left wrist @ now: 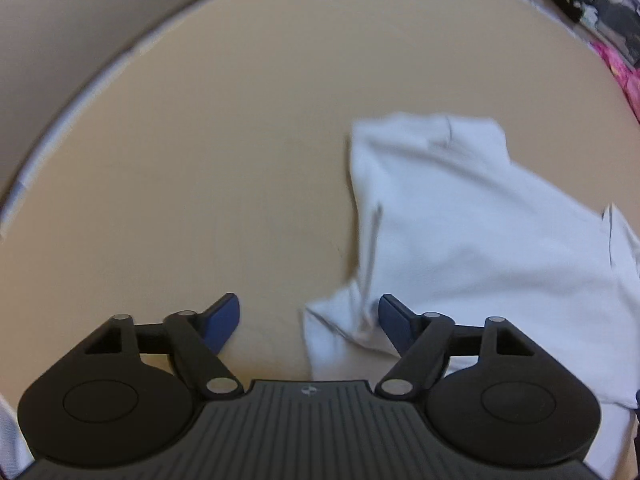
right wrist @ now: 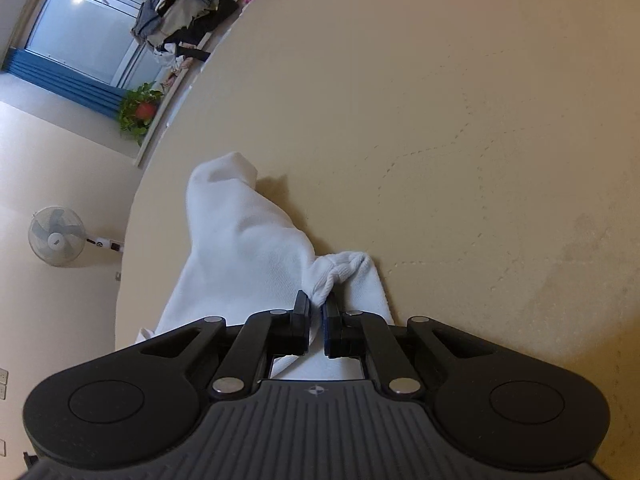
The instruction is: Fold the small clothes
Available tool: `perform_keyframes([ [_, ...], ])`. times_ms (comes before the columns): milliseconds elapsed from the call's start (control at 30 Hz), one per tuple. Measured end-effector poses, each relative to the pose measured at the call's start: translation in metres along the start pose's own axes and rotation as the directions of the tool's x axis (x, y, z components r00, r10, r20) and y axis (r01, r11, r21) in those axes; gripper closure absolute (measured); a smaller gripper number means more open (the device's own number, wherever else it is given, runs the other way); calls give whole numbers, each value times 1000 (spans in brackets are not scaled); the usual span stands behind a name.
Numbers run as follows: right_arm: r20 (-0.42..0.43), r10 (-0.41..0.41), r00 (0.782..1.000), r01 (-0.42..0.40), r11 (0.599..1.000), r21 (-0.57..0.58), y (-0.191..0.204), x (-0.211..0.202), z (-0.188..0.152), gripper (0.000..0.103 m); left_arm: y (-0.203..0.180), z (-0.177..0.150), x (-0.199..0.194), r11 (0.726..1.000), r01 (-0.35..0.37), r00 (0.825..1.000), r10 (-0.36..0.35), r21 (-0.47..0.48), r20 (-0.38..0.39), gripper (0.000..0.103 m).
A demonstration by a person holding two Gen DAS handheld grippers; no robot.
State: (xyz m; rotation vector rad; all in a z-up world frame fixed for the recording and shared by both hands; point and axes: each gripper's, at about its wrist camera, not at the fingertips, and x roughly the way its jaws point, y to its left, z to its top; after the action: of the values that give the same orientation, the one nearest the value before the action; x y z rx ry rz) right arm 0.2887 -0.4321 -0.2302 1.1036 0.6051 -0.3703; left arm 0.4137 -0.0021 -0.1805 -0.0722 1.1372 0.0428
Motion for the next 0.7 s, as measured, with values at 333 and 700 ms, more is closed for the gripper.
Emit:
perform_keyframes([
  [333,-7,143,990,-142,987,82,-38,-11,2,98,-218,40,-85,896,229,960,-272,381,63,8],
  [700,7,229,973,-228,962,150,-61,-8,3,97,-475,-57,-22,548,62,997,-65,834,-31,8],
])
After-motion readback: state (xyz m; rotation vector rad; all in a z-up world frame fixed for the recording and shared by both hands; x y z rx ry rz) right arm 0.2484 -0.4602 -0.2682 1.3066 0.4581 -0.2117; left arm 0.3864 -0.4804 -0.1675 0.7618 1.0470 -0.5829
